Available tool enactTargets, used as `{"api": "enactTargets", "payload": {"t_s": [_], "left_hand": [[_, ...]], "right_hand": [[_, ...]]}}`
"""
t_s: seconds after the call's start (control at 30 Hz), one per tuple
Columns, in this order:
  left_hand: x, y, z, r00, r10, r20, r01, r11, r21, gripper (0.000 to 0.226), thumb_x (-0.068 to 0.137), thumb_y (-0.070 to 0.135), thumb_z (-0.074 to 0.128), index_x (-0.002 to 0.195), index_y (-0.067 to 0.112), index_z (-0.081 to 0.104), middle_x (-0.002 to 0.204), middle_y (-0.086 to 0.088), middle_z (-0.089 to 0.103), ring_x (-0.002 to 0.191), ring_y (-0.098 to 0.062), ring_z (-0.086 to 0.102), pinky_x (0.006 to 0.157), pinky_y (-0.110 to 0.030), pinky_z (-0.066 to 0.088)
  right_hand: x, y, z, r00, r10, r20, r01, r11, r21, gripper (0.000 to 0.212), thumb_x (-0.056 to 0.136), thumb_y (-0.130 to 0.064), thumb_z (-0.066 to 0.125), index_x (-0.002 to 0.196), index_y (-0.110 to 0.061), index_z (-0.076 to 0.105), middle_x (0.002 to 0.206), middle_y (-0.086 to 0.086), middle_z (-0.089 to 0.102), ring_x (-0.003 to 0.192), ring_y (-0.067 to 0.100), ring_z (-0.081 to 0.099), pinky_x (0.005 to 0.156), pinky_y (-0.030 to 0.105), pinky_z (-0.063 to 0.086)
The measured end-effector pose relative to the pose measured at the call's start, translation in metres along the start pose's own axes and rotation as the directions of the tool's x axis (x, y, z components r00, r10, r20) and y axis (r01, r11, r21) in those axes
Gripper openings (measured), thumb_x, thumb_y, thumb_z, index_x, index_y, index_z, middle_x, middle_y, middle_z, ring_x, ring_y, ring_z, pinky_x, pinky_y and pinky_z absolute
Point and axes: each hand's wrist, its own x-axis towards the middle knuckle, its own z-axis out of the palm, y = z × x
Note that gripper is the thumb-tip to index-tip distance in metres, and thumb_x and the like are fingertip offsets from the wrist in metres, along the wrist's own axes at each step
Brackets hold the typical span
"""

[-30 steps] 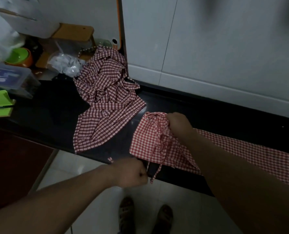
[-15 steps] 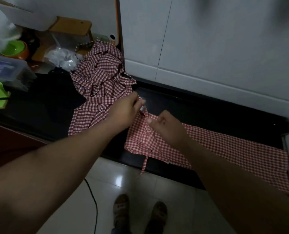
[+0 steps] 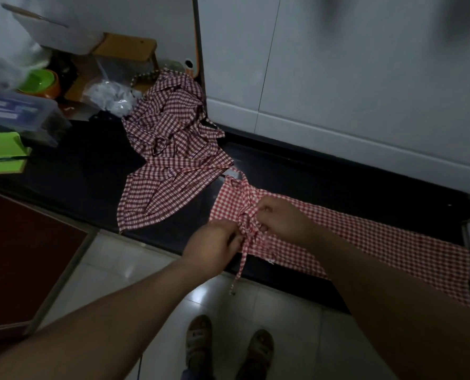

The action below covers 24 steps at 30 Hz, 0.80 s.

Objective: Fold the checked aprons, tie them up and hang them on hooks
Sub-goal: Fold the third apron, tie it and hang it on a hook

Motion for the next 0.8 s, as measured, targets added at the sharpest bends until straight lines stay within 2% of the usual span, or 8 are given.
{"api": "enactTargets", "payload": {"t_s": [0.13,0.27,0.37,0.43,0.53,0.63,0.7,0.8], "left_hand": [[0.0,0.011,0.003,0.991,-0.095,-0.093,0.091,0.995,-0.047,0.02,0.097,0.037,0.063,0.092,0.03,0.044,0.079,0.009,0.058,0.069,-0.013,0.057,0.06,-0.039,0.051],[-0.003,0.024,0.005,0.985,-0.059,-0.16,0.047,0.996,-0.076,0.019,0.099,0.039,0.058,0.118,0.035,0.053,0.104,0.014,0.065,0.086,-0.007,0.061,0.07,-0.034,0.053],[0.004,0.027,0.012,0.984,-0.103,-0.147,0.098,0.994,-0.043,0.024,0.099,0.05,0.056,0.119,0.036,0.06,0.096,0.014,0.069,0.083,-0.006,0.063,0.069,-0.032,0.053],[0.011,0.024,0.016,0.978,-0.2,-0.057,0.194,0.976,-0.104,0.02,0.098,0.048,0.06,0.106,0.031,0.067,0.087,0.01,0.072,0.08,-0.011,0.066,0.068,-0.034,0.053],[0.017,0.017,0.015,0.96,-0.255,0.112,0.278,0.903,-0.327,0.016,0.097,0.031,0.066,0.088,0.018,0.068,0.078,0.002,0.071,0.073,-0.02,0.067,0.072,-0.043,0.057],[0.012,0.016,-0.002,0.937,-0.222,0.271,0.339,0.77,-0.541,0.015,0.096,0.017,0.068,0.092,0.004,0.064,0.08,-0.003,0.065,0.073,-0.015,0.058,0.072,-0.035,0.05],[0.006,0.016,-0.015,0.913,-0.178,0.367,0.376,0.715,-0.589,0.017,0.097,0.013,0.067,0.097,-0.003,0.063,0.086,-0.006,0.062,0.078,-0.016,0.054,0.073,-0.031,0.045],[-0.008,0.016,-0.031,0.891,-0.143,0.431,0.394,0.717,-0.576,0.017,0.098,0.016,0.067,0.093,0.0,0.065,0.083,-0.002,0.06,0.077,-0.014,0.052,0.072,-0.03,0.044]], "right_hand": [[0.005,-0.005,-0.01,0.993,0.099,0.068,-0.106,0.99,0.095,0.017,0.1,-0.009,0.05,0.102,-0.006,0.067,0.084,0.014,0.07,0.075,0.022,0.067,0.079,0.045,0.059],[0.009,-0.006,-0.012,0.991,0.093,0.095,-0.105,0.986,0.13,0.018,0.102,-0.012,0.052,0.101,-0.017,0.069,0.084,0.008,0.067,0.075,0.019,0.062,0.073,0.039,0.056],[0.01,-0.006,-0.013,0.99,0.104,0.094,-0.119,0.98,0.163,0.018,0.103,-0.012,0.052,0.104,-0.017,0.069,0.083,0.006,0.066,0.073,0.017,0.06,0.069,0.033,0.052],[0.012,-0.003,-0.012,0.99,0.109,0.091,-0.124,0.977,0.176,0.018,0.102,-0.011,0.052,0.104,-0.018,0.069,0.082,0.006,0.065,0.074,0.018,0.059,0.069,0.033,0.051],[0.013,0.002,-0.01,0.989,0.129,0.076,-0.141,0.973,0.182,0.019,0.101,-0.012,0.052,0.101,-0.023,0.067,0.087,0.007,0.069,0.079,0.02,0.062,0.075,0.041,0.056],[0.015,0.003,-0.007,0.979,0.189,0.073,-0.199,0.963,0.18,0.026,0.101,-0.017,0.051,0.125,-0.024,0.057,0.102,0.006,0.069,0.088,0.019,0.067,0.087,0.042,0.057],[0.017,0.003,-0.006,0.972,0.22,0.081,-0.232,0.957,0.175,0.041,0.1,-0.022,0.048,0.141,-0.025,0.042,0.103,0.006,0.069,0.09,0.019,0.068,0.084,0.038,0.056],[0.02,0.0,-0.004,0.965,0.242,0.102,-0.257,0.949,0.18,0.038,0.103,-0.028,0.043,0.141,-0.021,0.039,0.106,0.007,0.07,0.091,0.018,0.069,0.075,0.032,0.054]]}}
